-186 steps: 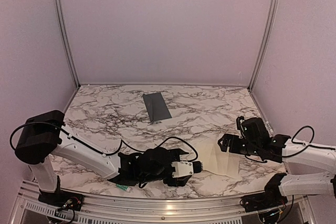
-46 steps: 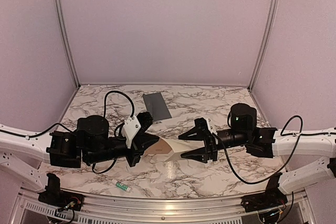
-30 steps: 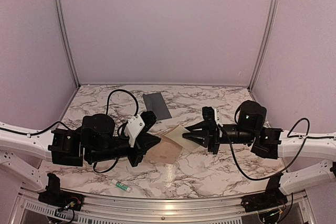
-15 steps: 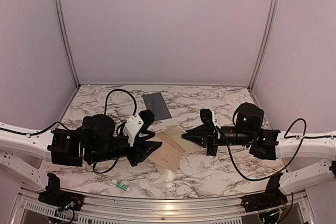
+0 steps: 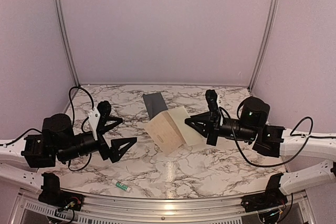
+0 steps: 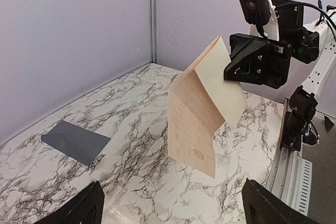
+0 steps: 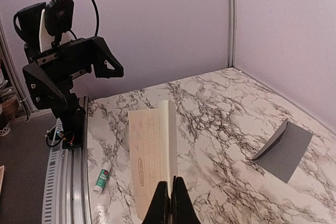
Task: Place the letter into the envelope and seal it
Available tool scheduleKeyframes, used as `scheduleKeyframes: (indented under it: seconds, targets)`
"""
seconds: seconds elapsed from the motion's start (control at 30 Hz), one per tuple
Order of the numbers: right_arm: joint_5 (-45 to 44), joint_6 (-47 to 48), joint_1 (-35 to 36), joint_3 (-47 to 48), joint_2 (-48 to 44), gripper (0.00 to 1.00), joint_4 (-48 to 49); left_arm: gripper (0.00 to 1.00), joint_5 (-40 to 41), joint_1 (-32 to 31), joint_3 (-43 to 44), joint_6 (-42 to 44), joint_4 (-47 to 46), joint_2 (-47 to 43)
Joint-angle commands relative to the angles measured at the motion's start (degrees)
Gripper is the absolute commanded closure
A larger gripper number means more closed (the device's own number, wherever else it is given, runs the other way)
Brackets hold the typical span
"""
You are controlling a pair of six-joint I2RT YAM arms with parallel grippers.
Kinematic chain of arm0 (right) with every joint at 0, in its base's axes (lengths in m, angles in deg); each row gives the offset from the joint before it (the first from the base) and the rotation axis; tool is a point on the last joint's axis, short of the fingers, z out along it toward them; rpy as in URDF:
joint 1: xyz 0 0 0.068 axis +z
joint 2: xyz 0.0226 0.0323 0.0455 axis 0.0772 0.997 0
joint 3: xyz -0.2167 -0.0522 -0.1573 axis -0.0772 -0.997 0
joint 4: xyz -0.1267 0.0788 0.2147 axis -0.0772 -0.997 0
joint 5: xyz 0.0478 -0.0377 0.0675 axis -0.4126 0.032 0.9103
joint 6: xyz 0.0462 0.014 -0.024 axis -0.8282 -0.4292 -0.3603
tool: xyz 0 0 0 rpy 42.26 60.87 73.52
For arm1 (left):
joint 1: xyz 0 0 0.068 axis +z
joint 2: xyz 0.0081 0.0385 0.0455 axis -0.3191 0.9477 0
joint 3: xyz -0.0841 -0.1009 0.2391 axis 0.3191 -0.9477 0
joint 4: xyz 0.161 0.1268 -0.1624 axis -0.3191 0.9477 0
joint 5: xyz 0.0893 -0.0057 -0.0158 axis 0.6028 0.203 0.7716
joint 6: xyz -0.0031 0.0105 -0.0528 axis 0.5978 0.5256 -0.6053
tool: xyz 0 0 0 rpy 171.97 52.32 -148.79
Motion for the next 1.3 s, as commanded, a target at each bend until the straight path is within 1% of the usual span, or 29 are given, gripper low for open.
scheduleKeyframes:
  seconds: [0.0, 0.13, 0.27, 0.33, 0.47, 0.53, 0.6, 0.77, 0.83, 0.97, 1.03, 1.2, 1.27]
  targets:
    - [-0.9, -6.6, 0.4, 4.2, -4.1, 1.00, -1.3, 0.06, -8.6, 4.7, -3.4, -1.4, -2.6, -6.3]
    - [3.0, -9.4, 0.4, 5.6, -6.5, 1.00, -1.5, 0.12, -13.9, 8.1, -4.3, -1.0, -3.4, -8.6]
    - [8.9, -12.0, 0.4, 6.1, -7.9, 1.00, 0.0, 0.15, -22.7, 10.5, -4.2, -0.5, -5.7, -7.4]
    - [12.5, -13.1, 0.4, 5.9, -8.1, 1.00, 1.4, 0.18, -26.6, 10.6, -3.6, 0.5, -6.6, -6.0]
    - [18.5, -15.5, 0.4, 5.6, -7.3, 1.00, 4.7, 0.30, -32.5, 10.6, -1.5, 2.1, -7.9, -2.1]
    - [20.1, -16.6, 0.4, 5.6, -6.5, 1.00, 6.3, 0.33, -33.8, 10.6, 0.0, 2.1, -8.6, -0.1]
    - [21.6, -17.4, 0.4, 5.8, -5.2, 1.00, 7.5, 0.37, -36.1, 10.6, 1.6, 3.9, -9.1, 2.6]
    - [23.0, -18.4, 0.4, 6.3, -2.6, 1.00, 9.3, 0.47, -40.9, 10.6, 4.5, 4.2, -10.9, 7.2]
    - [23.8, -18.9, 0.4, 6.4, -1.4, 1.00, 10.3, 0.47, -43.3, 10.6, 5.3, 4.0, -12.0, 8.8]
    - [24.1, -19.2, 0.4, 6.7, 0.7, 1.00, 11.3, 0.42, -46.8, 10.5, 6.9, 3.0, -13.8, 11.8]
    - [24.6, -19.4, 0.4, 6.7, 1.6, 1.00, 12.0, 0.40, -47.4, 10.5, 7.6, 2.9, -14.2, 13.2]
    - [25.2, -19.7, 0.4, 6.5, 2.5, 1.00, 12.7, 0.39, -48.1, 10.5, 9.0, 2.9, -15.6, 16.2]
    - [25.3, -19.7, 0.4, 6.4, 2.7, 1.00, 12.8, 0.39, -48.5, 10.4, 9.6, 1.1, -16.4, 17.6]
